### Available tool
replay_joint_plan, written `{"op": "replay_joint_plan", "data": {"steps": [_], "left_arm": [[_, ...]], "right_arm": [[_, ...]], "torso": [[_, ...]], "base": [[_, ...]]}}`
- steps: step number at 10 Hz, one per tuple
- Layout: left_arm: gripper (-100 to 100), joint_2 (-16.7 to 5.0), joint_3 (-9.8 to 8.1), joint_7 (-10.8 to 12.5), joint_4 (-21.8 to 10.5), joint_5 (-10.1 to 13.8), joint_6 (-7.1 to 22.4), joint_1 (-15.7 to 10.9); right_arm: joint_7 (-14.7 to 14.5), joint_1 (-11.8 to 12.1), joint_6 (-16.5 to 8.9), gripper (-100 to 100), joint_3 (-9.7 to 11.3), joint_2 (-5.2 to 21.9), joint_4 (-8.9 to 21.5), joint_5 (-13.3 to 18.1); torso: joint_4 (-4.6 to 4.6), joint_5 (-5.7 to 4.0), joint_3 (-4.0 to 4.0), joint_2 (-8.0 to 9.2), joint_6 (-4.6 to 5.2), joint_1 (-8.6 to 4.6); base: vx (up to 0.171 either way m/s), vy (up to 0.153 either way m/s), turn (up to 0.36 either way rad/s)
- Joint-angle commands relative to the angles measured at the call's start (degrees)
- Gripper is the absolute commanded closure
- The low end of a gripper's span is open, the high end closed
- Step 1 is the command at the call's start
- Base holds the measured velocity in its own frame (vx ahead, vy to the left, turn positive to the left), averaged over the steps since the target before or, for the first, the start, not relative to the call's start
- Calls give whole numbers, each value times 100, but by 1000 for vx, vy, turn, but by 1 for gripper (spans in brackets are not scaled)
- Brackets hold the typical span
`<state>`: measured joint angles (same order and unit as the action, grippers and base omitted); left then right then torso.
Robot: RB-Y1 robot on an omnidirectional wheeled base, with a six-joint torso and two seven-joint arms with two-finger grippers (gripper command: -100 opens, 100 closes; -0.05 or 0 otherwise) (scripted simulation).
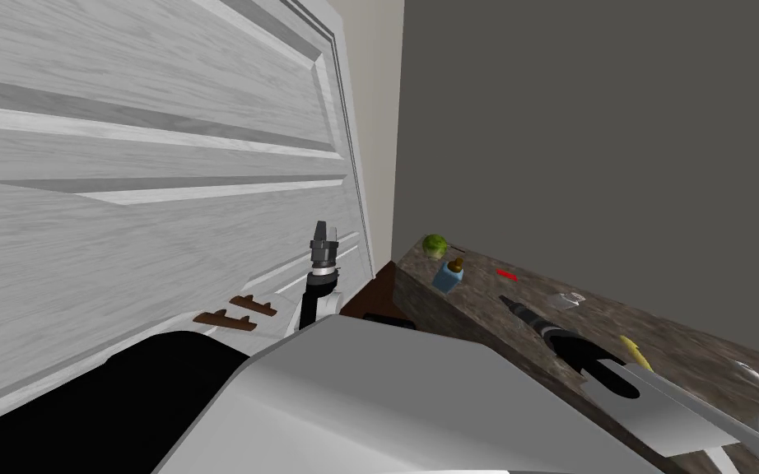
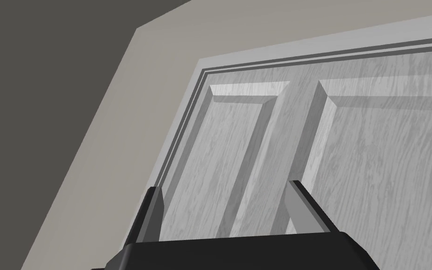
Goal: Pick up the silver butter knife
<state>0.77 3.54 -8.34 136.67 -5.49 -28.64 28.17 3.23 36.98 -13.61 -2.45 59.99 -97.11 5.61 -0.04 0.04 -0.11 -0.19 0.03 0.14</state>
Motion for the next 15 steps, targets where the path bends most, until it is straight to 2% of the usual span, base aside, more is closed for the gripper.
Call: {"op": "replay_joint_plan", "data": {"steps": [1,6,7,8,9,11,12,13,15], "left_arm": [[0,0,0,0,0,0,0,0],[0,0,0,0,0,0,0,0],[0,0,0,0,0,0,0,0],[0,0,-1,0,0,0,0,0],[0,0,-1,0,0,0,0,0],[0,-1,-1,0,0,0,0,0],[0,0,-1,0,0,0,0,0],[0,0,-1,0,0,0,0,0],[0,0,-1,0,0,0,0,0]], "right_arm": [[0,44,-137,-100,84,233,255,-93],[5,126,-397,-100,338,708,835,-328],[-8,70,-372,-100,330,617,787,-274],[-11,66,-378,0,340,622,807,-277],[-67,-35,-313,-100,372,480,987,-226],[-123,-136,-249,-100,405,338,1170,-176],[-101,-104,-264,-100,391,375,1121,-183],[-109,-110,-250,100,394,364,1137,-177],[-111,-104,-261,100,392,368,1144,-176]], "torso": [[0,0,0,0,0,0],[2,-1,6,11,5,-3],[3,-1,7,12,5,-3],[4,-2,10,18,7,-5],[5,-2,13,22,7,-8],[3,-6,8,13,5,-23],[5,-6,14,24,7,-18],[6,-3,15,26,7,-13],[8,-7,15,24,0,-7]], "base": [[55,32,180],[35,22,121],[12,8,17],[0,0,0],[26,-22,78],[11,-26,65],[-4,-4,11],[0,0,0],[0,0,0]]}}
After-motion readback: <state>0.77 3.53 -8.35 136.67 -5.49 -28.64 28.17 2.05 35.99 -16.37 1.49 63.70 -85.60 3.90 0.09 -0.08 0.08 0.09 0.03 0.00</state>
